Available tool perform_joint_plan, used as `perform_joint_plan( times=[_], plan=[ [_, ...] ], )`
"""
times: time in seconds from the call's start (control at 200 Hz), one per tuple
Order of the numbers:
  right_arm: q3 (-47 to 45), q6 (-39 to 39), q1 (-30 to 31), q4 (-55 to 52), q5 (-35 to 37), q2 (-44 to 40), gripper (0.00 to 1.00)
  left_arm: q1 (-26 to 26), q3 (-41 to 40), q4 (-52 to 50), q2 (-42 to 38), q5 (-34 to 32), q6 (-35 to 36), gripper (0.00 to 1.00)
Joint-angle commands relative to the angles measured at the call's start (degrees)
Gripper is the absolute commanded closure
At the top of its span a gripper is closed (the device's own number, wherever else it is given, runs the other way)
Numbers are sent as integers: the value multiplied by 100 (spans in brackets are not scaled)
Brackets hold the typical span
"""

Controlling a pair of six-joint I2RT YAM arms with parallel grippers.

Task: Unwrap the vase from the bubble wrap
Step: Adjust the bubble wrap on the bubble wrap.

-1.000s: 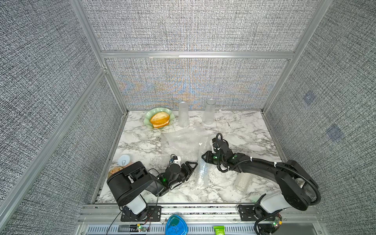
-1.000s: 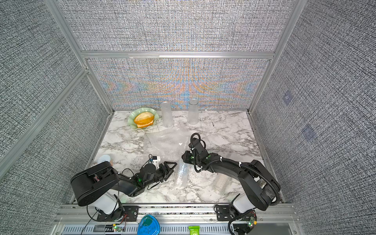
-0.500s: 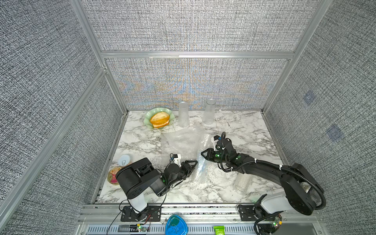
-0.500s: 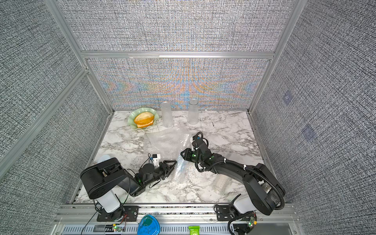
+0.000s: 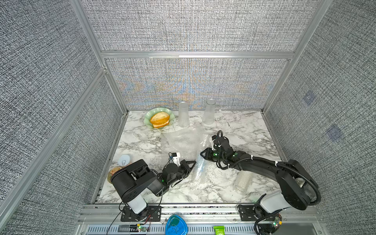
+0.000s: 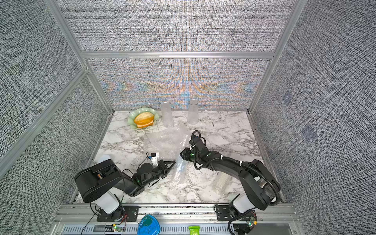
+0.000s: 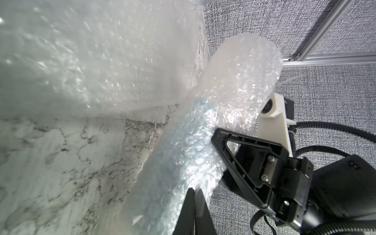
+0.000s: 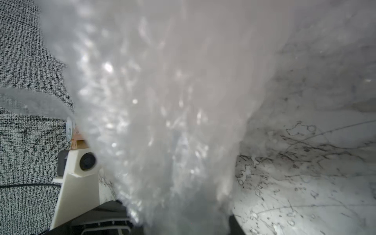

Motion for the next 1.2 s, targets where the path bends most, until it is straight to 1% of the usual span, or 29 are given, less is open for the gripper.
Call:
perform_joint_plan(
  times=[0.0, 0.135, 0.155, 0.255, 0.425, 0.6, 0.705, 0.805, 0.886, 0.931, 1.031, 1.101, 1.196],
  plan=[
    [218, -149, 16, -527, 266, 100, 71, 3, -7, -32, -42, 23, 115, 100],
    [623, -336, 116, -1329, 648, 333, 71, -4, -15, -178, -207, 6, 248, 100],
    [850, -365, 135, -1457, 708, 376, 71, -5, -4, -224, -251, 6, 270, 100],
    [1235, -407, 209, -2006, 971, 672, 71, -6, 29, -521, -527, -28, 454, 100],
    [1675, -379, 274, -2496, 1138, 1063, 71, -61, 115, -1315, -1204, -195, 862, 100],
    [2164, -425, 339, -2927, 1309, 1429, 68, -129, 163, -2091, -1870, -398, 1192, 100],
    [2339, -384, 370, -2997, 1312, 1484, 57, -142, 160, -2310, -1987, -425, 1269, 100],
    [2400, -403, 358, -2911, 1233, 1340, 37, -159, 160, -2316, -1966, -373, 1295, 100],
    [2393, -398, 329, -2740, 1142, 1144, 25, -172, 169, -2269, -1902, -312, 1300, 100],
    [2328, -374, 299, -2586, 1060, 974, 21, -181, 194, -2263, -1877, -281, 1317, 100],
    [2096, -359, 181, -2129, 892, 552, 17, -224, 291, -2359, -1857, -260, 1408, 100],
    [1942, -410, 76, -1880, 811, 220, 16, -277, 416, -2581, -1906, -276, 1530, 100],
    [1731, -464, -76, -1760, 926, -208, 16, -367, 682, -2999, -1954, -304, 1781, 100]
  ],
)
